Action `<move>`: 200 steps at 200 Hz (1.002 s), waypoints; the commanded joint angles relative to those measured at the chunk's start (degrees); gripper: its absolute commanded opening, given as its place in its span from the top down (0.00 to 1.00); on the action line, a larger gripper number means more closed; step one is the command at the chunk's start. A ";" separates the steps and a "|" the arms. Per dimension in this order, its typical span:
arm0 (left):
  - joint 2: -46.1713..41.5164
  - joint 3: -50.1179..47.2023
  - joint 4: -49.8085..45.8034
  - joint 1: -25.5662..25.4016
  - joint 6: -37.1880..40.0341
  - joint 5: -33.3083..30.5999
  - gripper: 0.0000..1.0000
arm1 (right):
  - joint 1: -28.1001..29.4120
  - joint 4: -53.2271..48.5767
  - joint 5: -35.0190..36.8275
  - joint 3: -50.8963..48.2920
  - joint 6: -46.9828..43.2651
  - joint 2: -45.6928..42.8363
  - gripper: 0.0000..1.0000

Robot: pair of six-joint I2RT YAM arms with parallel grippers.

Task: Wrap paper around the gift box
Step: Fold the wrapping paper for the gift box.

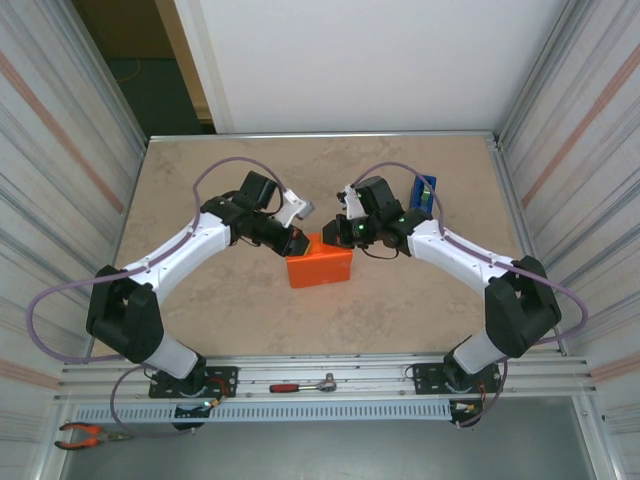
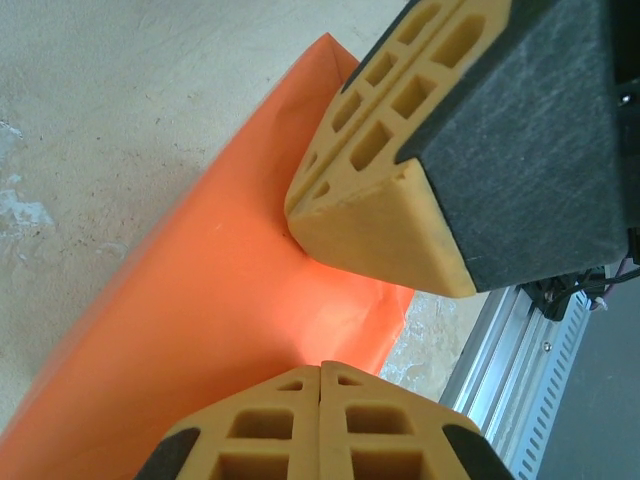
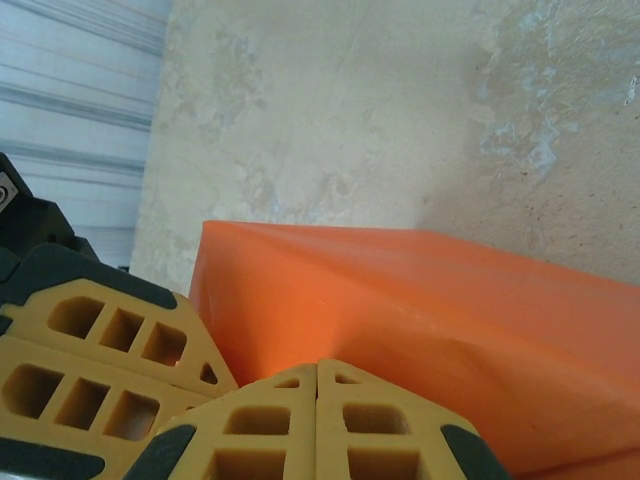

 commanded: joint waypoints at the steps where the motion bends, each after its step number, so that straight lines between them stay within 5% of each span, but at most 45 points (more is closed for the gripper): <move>1: -0.56 -0.94 -1.85 -0.43 1.86 -0.47 1.00 | -0.44 -5.39 -0.69 2.38 -0.22 1.90 1.00; 64: -0.30 -1.28 -1.77 -0.53 2.30 -0.49 1.00 | 0.54 -8.09 -0.90 7.99 -0.45 -0.27 1.00; 200: -0.29 -1.71 -1.24 -0.48 2.16 -0.83 1.00 | 2.51 -5.74 0.39 -0.75 1.57 -2.32 1.00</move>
